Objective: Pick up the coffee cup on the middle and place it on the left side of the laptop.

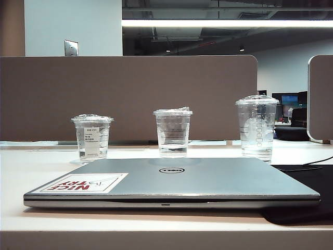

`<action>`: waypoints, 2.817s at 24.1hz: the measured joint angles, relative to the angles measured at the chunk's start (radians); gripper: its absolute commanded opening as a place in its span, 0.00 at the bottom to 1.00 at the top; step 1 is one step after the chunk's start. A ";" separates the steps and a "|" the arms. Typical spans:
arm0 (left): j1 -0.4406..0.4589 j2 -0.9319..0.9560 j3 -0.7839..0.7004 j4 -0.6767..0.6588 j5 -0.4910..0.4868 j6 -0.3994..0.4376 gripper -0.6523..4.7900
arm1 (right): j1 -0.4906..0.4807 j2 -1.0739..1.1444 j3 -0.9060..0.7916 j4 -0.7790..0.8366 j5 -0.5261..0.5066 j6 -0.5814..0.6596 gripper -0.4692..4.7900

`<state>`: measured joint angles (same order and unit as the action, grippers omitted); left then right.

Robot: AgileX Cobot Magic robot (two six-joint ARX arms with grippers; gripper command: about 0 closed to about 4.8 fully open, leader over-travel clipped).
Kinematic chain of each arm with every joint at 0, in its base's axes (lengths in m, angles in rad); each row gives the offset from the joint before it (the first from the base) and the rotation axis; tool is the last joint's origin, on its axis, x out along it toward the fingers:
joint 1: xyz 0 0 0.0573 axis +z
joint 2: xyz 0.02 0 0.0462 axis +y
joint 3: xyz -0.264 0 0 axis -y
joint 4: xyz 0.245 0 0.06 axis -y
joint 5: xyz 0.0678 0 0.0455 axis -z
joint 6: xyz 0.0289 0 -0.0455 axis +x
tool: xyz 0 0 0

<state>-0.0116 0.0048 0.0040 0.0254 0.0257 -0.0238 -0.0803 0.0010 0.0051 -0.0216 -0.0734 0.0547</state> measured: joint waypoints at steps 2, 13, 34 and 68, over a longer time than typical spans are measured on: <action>0.000 0.000 0.000 0.000 0.000 0.000 0.11 | -0.063 0.000 0.000 0.000 0.001 0.000 0.08; 0.000 0.000 0.000 0.000 0.000 0.000 0.11 | -0.040 0.000 0.000 0.000 0.002 0.000 0.08; -0.023 0.278 0.206 0.287 0.208 -0.187 0.11 | 0.265 0.241 0.000 0.001 0.009 0.000 0.08; -0.348 2.064 1.128 0.607 0.482 0.140 1.00 | 0.394 0.275 0.000 0.000 0.008 0.000 0.08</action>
<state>-0.3595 2.0686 1.1320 0.6323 0.5079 0.1165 0.3138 0.2756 0.0055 -0.0212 -0.0654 0.0547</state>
